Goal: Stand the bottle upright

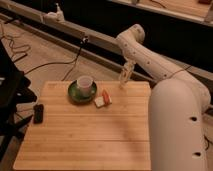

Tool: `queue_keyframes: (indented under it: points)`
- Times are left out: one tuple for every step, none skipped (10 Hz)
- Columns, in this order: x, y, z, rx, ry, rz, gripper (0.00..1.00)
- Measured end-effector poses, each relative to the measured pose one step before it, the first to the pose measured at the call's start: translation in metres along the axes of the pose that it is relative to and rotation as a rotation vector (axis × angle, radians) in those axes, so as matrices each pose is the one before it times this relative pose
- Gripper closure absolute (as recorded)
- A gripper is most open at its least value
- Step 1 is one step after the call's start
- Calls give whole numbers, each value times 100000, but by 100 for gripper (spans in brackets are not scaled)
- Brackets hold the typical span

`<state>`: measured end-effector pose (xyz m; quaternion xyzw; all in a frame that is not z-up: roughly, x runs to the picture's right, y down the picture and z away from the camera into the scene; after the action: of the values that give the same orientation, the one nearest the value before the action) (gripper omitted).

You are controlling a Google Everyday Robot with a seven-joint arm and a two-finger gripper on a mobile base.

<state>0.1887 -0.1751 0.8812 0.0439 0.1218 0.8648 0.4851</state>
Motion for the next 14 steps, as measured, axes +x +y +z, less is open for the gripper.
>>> queue_keyframes:
  points:
    - [122,1055,-154,-4676,-782,-5208,100]
    - [450,668,-100,-1884,115,-5431,100]
    - [675,570,-66,-1596,649,-6294,100]
    - [485,31,-93,-621,647,-5708,100]
    - [702,94,-265,-1599,1570,-6959,100]
    - [655,379,-364,-2157,1808,-5307,100]
    - [552,529,-383,-2243,1542,-4850,100]
    - [432,357,-266,-1708,1163,-3602,100]
    - [95,95,-109,-488,259,-972,100]
    - [51,6,10,-40,97,-215,100]
    - [-56,4,19,137,-366,-399,100]
    - [-153,-186,184,657,-961,-557,100]
    - [-182,-491,521,1279,-1456,640,100]
    - [-103,-580,598,1430,-1196,1314,100]
